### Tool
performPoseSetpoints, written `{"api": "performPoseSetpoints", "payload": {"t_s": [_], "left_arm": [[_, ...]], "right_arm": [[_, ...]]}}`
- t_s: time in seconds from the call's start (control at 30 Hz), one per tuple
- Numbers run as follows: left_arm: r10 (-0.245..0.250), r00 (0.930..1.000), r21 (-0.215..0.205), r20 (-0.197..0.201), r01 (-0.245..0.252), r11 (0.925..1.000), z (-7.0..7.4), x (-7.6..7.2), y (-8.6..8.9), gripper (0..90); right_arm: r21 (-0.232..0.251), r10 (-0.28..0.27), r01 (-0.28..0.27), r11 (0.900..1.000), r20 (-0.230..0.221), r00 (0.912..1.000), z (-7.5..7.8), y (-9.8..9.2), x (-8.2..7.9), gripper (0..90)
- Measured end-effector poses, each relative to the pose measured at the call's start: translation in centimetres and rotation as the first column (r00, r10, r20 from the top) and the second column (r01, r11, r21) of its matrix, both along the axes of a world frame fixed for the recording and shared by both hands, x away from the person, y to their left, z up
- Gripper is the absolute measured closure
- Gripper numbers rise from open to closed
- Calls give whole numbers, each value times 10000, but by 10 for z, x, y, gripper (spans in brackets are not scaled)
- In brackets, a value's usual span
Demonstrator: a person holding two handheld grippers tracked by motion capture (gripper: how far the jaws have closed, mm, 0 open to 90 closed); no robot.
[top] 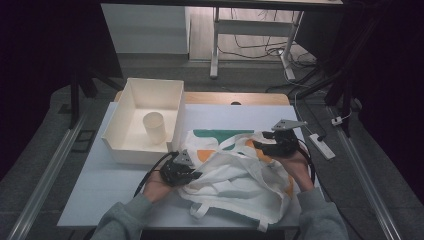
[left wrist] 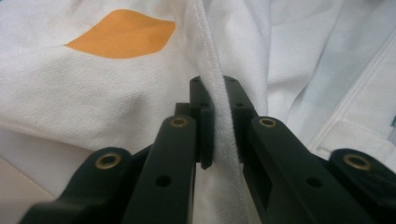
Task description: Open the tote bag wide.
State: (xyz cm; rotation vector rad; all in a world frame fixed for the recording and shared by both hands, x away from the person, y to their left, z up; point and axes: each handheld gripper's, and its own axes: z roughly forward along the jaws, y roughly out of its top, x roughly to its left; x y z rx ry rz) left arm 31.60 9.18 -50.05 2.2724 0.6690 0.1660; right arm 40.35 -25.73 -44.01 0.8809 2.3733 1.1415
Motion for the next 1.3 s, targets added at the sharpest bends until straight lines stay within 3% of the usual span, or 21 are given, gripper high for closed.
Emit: {"api": "performPoseSetpoints", "payload": {"t_s": [0.47,0.67,0.87,1.03,1.3], "left_arm": [[-36,10000,28,19,36,10000,0,0,0,844],[-32,10000,20,26,32,10000,0,0,0,844],[-44,10000,48,26,44,10000,0,0,0,844],[-10,10000,45,13,10,10000,0,0,0,843],[-32,10000,61,3,32,10000,0,0,0,841]], "right_arm": [[25,619,-619,9981,-181,9979,0,3,-27,423],[60,1223,-1222,9925,-244,9922,1,12,-43,422],[-321,1708,-1719,9846,-344,9847,-1,25,-53,422],[-900,1944,-2002,9756,-688,9785,-15,38,-54,425],[-1590,1729,-1852,9698,-882,9810,-28,41,-49,519]]}}
